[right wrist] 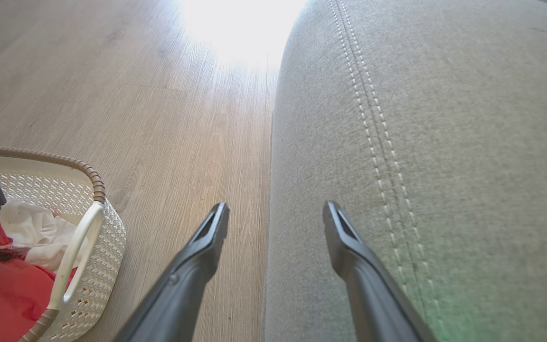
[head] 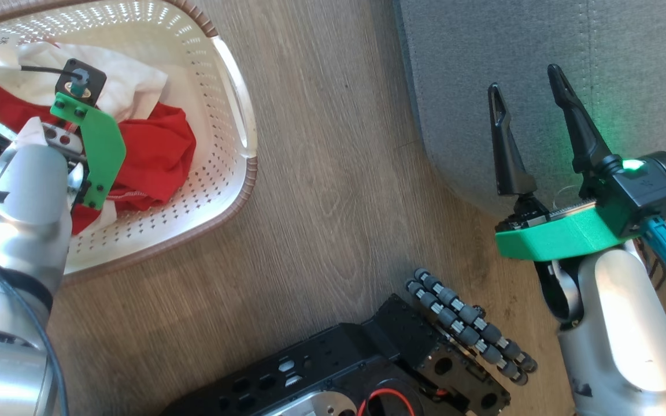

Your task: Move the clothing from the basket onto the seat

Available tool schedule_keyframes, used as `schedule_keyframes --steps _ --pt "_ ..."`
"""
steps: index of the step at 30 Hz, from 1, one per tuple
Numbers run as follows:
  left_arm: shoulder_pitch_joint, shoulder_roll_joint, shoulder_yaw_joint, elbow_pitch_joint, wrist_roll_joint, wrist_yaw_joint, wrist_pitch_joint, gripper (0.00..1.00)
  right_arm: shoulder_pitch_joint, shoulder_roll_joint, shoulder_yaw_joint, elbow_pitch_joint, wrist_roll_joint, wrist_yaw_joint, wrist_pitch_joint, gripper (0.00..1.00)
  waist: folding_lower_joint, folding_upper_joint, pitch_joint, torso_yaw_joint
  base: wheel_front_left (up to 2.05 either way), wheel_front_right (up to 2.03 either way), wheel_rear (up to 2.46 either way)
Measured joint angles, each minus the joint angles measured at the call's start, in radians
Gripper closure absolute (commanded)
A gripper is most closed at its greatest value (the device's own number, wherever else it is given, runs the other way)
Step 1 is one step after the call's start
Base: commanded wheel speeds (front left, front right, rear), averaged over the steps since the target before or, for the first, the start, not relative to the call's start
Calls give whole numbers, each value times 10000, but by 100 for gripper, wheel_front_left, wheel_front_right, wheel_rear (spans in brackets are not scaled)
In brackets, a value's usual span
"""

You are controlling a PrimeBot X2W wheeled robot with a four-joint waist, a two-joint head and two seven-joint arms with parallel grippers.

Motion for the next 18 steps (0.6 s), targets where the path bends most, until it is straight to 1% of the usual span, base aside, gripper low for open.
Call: schedule_keyframes --steps 5,10,15,18 --pt "34 4 35 25 -178 17 -109 100 -99 0 75 8 -19 0 0 0 0 0 -207 6 0 0 0" --pt "312 -4 134 40 -508 201 -558 100 -505 0 165 123 -136 0 0 0 1 0 -613 -20 0 0 0" --pt "925 -326 295 59 -805 270 -1137 100 -600 -2 52 337 -504 0 0 0 0 0 -1414 173 0 0 0" --pt "1251 -579 341 67 -995 290 -1801 100 -578 -2 0 502 -773 -2 0 0 0 0 -2034 371 0 0 0"
